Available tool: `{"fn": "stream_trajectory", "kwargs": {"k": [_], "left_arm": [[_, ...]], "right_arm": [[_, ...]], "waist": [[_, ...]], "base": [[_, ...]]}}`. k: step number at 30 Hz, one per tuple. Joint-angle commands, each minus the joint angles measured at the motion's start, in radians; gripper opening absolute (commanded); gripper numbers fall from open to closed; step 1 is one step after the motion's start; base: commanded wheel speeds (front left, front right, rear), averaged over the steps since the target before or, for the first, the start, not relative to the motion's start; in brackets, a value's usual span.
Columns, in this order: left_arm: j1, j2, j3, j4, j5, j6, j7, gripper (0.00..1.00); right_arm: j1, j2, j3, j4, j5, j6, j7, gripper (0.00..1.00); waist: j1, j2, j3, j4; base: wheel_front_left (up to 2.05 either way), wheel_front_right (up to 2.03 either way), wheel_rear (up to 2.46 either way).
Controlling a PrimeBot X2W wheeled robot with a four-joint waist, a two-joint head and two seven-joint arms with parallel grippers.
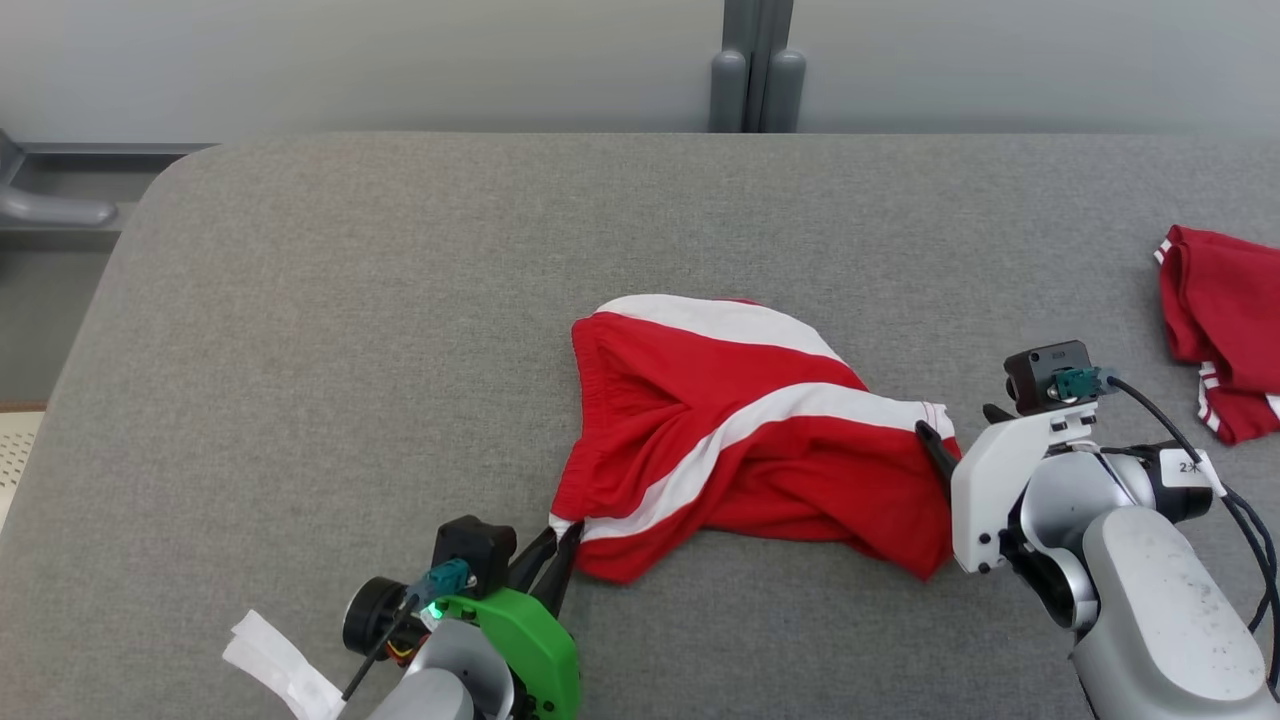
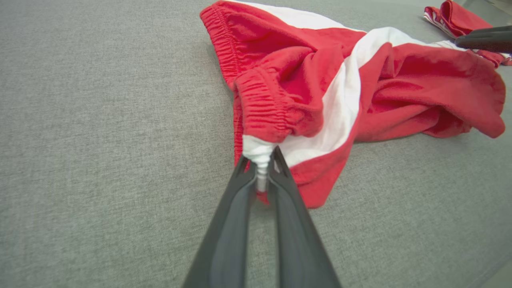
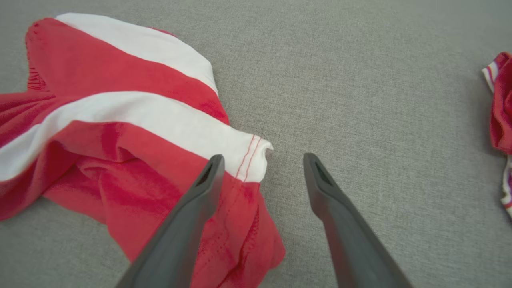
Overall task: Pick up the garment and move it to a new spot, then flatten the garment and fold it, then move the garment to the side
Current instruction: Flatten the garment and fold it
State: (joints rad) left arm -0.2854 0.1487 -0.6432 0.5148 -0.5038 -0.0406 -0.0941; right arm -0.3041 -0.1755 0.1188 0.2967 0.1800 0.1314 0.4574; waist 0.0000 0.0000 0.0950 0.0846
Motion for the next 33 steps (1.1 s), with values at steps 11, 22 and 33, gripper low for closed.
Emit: {"fn": "stream_trajectory", "kwargs": {"k": [11,22,33], "left_arm": [[-0.021,0.013,-0.004,0.003,-0.005,0.01,-0.013,0.0],[-0.026,0.024,-0.003,-0.011,-0.011,0.019,-0.02,0.0],[-0.042,0.011,0.115,-0.117,-0.11,0.042,-0.103,0.0]], "right_arm": [[-0.049,-0.009,0.029,0.076,0.071,-0.002,0.015,0.27],[-0.081,-0.009,0.031,0.127,0.086,-0.002,-0.074,0.0],[-0.077,-0.044,0.012,-0.015,0.071,-0.002,-0.327,0.0]], "waist": [[0.0,0.0,0.011,0.015],[0.0,0.0,0.01,0.01],[0.0,0.0,-0.038,-0.028]], "base": [[0.0,0.0,0.0],[0.0,0.0,0.0],[0.0,0.0,0.0]]}}
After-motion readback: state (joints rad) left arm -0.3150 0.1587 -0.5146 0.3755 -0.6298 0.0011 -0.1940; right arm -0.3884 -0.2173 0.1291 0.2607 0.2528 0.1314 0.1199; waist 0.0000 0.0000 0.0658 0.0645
